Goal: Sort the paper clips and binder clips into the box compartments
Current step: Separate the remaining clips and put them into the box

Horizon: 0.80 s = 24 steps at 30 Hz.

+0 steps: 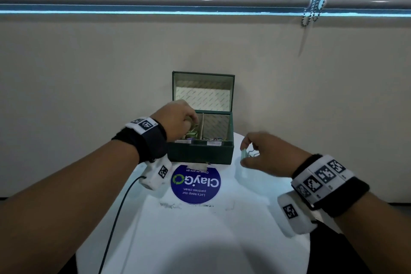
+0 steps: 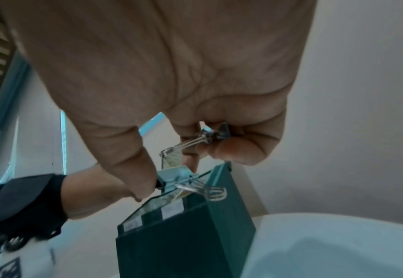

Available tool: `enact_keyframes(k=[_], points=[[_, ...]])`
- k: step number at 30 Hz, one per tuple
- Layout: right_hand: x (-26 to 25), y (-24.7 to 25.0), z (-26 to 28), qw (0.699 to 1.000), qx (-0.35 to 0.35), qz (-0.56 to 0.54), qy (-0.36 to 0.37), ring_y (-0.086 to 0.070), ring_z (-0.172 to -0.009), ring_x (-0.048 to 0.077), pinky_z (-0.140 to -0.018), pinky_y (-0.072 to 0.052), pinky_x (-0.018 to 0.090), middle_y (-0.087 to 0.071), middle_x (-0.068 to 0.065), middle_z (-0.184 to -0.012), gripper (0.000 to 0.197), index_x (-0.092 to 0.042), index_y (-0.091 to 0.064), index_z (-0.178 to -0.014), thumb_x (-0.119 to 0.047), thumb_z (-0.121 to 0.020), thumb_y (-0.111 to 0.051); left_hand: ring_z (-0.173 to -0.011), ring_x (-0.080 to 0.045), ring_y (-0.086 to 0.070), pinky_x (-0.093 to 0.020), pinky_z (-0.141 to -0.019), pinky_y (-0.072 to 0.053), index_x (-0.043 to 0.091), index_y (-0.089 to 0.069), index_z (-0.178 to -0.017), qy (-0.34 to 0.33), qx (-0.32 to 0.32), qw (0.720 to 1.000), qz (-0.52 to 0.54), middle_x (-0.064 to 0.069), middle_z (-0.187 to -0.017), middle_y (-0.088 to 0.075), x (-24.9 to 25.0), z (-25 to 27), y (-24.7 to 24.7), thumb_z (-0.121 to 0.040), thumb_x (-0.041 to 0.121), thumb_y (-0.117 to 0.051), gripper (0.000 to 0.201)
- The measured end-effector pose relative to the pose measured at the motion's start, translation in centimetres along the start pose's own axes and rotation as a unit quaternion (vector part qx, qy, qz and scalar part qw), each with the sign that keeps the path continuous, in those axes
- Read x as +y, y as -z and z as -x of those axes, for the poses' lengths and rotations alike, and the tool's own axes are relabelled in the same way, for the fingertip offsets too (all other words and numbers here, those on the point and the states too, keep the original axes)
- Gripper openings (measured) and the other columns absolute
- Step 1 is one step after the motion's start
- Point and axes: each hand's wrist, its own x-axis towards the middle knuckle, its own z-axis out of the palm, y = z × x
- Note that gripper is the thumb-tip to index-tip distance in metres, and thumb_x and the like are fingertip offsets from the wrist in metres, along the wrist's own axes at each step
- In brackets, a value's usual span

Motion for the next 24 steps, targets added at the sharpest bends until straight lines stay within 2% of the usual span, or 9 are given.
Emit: enact_keyframes(k=[3, 6, 8, 10, 12, 14, 16, 19, 24], points=[[-2.4, 0.9, -2.5, 1.0, 0.005, -0.013, 0.022, -0.056, -0.096, 0.016, -0.074, -0.045, 0.025, -0.05, -0.002, -0.112, 0.027, -0.03, -0.057, -0.104, -0.035, -0.083, -0.074, -0.114, -0.022, -0.053, -0.037, -0.1, -0.046, 0.025, -0.06, -0.128, 0.074, 0.062, 0.995, 0.009, -0.003, -0.129, -0.051, -3.0, 1.1, -0.1, -0.091, 0.019, -0.059, 0.037], [-5.8, 1.0, -5.5, 0.998, 0.015, -0.029, 0.045, -0.057, -0.092, 0.014, -0.075, -0.047, 0.024, -0.046, 0.001, -0.118, 0.026, -0.028, -0.057, -0.106, -0.031, -0.085, -0.072, -0.107, -0.02, -0.058, -0.03, -0.087, -0.049, 0.02, -0.045, -0.144, 0.146, 0.001, 0.974, 0.175, -0.001, -0.131, -0.055, -4.6, 2.1, -0.3, -0.093, 0.014, -0.062, 0.054], [-8.0, 0.4, -7.5, 0.998, 0.014, -0.019, 0.053, -0.055, -0.089, 0.013, -0.078, -0.047, 0.026, -0.041, 0.001, -0.121, 0.028, -0.026, -0.057, -0.112, -0.031, -0.087, -0.069, -0.095, -0.017, -0.062, -0.03, -0.078, -0.052, 0.019, -0.047, -0.141, 0.174, -0.055, 0.934, 0.308, 0.001, -0.119, -0.063, -5.1, 2.8, -0.6, -0.094, 0.009, -0.061, 0.05], [-9.8, -0.6, -9.4, 0.998, 0.013, 0.006, 0.057, -0.054, -0.088, 0.014, -0.08, -0.046, 0.028, -0.04, 0.003, -0.124, 0.032, -0.024, -0.057, -0.118, -0.031, -0.088, -0.067, -0.089, -0.015, -0.065, -0.032, -0.077, -0.054, 0.021, -0.053, -0.138, 0.173, -0.059, 0.927, 0.327, -0.001, -0.112, -0.068, -5.4, 3.3, -0.8, -0.095, 0.01, -0.061, 0.045], [-11.0, -2.0, -10.9, 0.998, 0.0, 0.051, 0.045, -0.054, -0.101, 0.021, -0.085, -0.048, 0.033, -0.04, 0.007, -0.131, 0.04, -0.024, -0.055, -0.126, -0.034, -0.089, -0.066, -0.088, -0.016, -0.066, -0.035, -0.08, -0.056, 0.022, -0.055, -0.136, 0.177, -0.045, 0.926, 0.33, -0.001, -0.108, -0.07, -5.6, 3.5, -1.2, -0.096, 0.012, -0.061, 0.042], [-11.6, -2.8, -12.1, 0.991, -0.006, 0.127, 0.028, -0.044, -0.123, 0.029, -0.098, -0.046, 0.043, -0.036, 0.009, -0.142, 0.059, -0.026, -0.048, -0.139, -0.045, -0.087, -0.066, -0.086, -0.014, -0.067, -0.035, -0.08, -0.056, 0.021, -0.056, -0.136, 0.179, -0.037, 0.923, 0.339, -0.001, -0.105, -0.07, -5.6, 3.7, -1.5, -0.096, 0.013, -0.061, 0.041], [-11.8, -2.3, -13.0, 0.986, 0.047, 0.159, 0.027, -0.033, -0.135, 0.032, -0.106, -0.038, 0.052, -0.03, 0.007, -0.151, 0.069, -0.03, -0.043, -0.143, -0.055, -0.083, -0.066, -0.083, -0.013, -0.066, -0.033, -0.077, -0.056, 0.02, -0.056, -0.135, 0.18, -0.028, 0.919, 0.35, 0.001, -0.101, -0.069, -5.5, 3.8, -1.7, -0.096, 0.013, -0.062, 0.04], [-11.1, 0.5, -14.6, 0.971, 0.159, 0.178, 0.026, -0.031, -0.138, 0.033, -0.108, -0.032, 0.055, -0.03, 0.005, -0.155, 0.068, -0.027, -0.042, -0.143, -0.055, -0.084, -0.062, -0.083, -0.013, -0.066, -0.038, -0.082, -0.056, 0.019, -0.056, -0.135, 0.189, -0.014, 0.903, 0.385, 0.001, -0.098, -0.068, -5.5, 4.0, -2.0, -0.096, 0.012, -0.062, 0.04], [-9.4, 2.5, -16.2, 0.945, 0.222, 0.238, 0.023, -0.033, -0.138, 0.033, -0.109, -0.029, 0.057, -0.034, 0.008, -0.154, 0.063, -0.022, -0.046, -0.134, -0.056, -0.084, -0.059, -0.096, -0.019, -0.066, -0.049, -0.091, -0.053, 0.021, -0.051, -0.14, 0.216, -0.011, 0.867, 0.448, -0.001, -0.102, -0.065, -5.1, 4.3, -2.4, -0.098, 0.009, -0.058, 0.045]])
